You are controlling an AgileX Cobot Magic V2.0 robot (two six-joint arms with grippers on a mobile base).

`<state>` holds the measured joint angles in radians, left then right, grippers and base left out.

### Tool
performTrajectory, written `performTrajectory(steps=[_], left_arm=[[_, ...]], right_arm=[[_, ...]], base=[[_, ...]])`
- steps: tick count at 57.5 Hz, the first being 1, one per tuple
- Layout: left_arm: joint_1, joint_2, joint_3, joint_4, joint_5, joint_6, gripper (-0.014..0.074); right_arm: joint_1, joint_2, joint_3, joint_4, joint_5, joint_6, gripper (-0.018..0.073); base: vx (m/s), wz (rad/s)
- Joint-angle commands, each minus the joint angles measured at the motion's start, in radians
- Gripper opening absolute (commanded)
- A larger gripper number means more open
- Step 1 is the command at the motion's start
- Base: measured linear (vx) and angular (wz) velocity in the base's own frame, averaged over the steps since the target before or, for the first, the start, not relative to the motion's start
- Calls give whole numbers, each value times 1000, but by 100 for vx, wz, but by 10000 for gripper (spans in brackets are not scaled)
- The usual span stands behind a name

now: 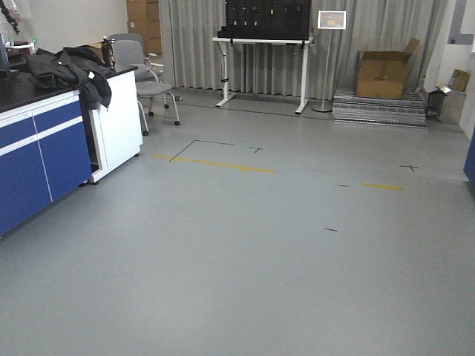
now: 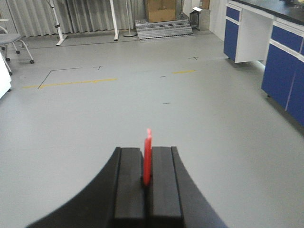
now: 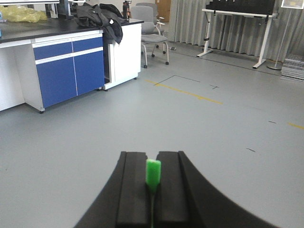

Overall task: Sort red and green spoons into left cabinet
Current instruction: 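Drive the base away from the bench carrying both spoons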

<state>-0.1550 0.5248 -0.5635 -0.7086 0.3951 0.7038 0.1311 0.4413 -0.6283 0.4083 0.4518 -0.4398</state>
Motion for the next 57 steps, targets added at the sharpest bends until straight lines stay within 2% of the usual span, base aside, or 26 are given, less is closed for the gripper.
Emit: performTrajectory(steps=[1, 57], left_arm=[[-5, 4, -28, -25, -62, -8, -1], [-5, 4, -28, -25, -62, -8, -1]], right_arm=[[-5, 6, -28, 11, -75, 0, -3], [-5, 6, -28, 11, -75, 0, -3]], base=[[38, 8], [50, -6]])
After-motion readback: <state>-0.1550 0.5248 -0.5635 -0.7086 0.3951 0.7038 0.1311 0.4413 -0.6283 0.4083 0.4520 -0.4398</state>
